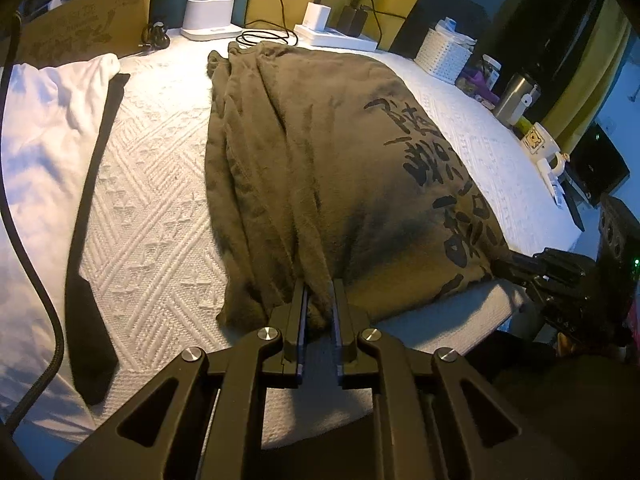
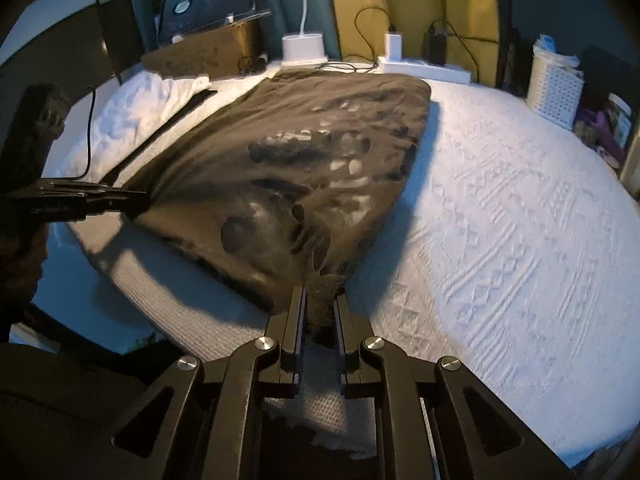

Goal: Fold small clothes

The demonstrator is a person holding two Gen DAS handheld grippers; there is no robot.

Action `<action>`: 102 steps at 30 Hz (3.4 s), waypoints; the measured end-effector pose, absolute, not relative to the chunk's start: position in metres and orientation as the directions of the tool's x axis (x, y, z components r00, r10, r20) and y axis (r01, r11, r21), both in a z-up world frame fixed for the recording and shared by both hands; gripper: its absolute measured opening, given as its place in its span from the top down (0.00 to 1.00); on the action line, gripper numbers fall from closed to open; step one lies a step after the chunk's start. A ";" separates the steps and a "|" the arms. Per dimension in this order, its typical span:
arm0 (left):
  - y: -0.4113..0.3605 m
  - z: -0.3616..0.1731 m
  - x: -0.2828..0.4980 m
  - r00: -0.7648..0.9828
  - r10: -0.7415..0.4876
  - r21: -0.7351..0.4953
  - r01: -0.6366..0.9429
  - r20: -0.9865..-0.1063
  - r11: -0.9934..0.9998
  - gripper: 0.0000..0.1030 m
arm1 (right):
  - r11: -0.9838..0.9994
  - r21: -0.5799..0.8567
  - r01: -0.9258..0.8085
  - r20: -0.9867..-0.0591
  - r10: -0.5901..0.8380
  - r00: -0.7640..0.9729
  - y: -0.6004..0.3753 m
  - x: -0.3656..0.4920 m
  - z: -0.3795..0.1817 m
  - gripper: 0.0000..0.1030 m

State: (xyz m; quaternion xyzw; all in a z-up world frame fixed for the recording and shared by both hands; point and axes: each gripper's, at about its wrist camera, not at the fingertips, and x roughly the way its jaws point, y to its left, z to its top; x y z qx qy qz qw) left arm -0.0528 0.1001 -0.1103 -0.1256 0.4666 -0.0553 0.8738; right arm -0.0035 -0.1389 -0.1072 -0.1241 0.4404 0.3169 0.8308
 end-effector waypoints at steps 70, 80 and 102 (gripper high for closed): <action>0.171 -0.094 0.161 0.657 -0.068 -0.194 -0.121 -0.751 0.974 0.55 | 0.823 0.226 -0.521 -0.807 0.458 0.374 -0.080 0.308 -0.111 0.71; 0.180 -0.106 0.168 0.643 -0.052 -0.178 -0.132 -0.764 0.975 0.55 | 0.802 0.193 -0.565 -0.803 0.460 0.379 -0.056 0.331 -0.110 0.86; 0.186 -0.091 0.150 0.648 -0.084 -0.242 -0.159 -0.757 0.957 0.33 | 0.842 0.052 -0.537 -0.825 0.339 0.452 -0.075 0.303 -0.105 0.71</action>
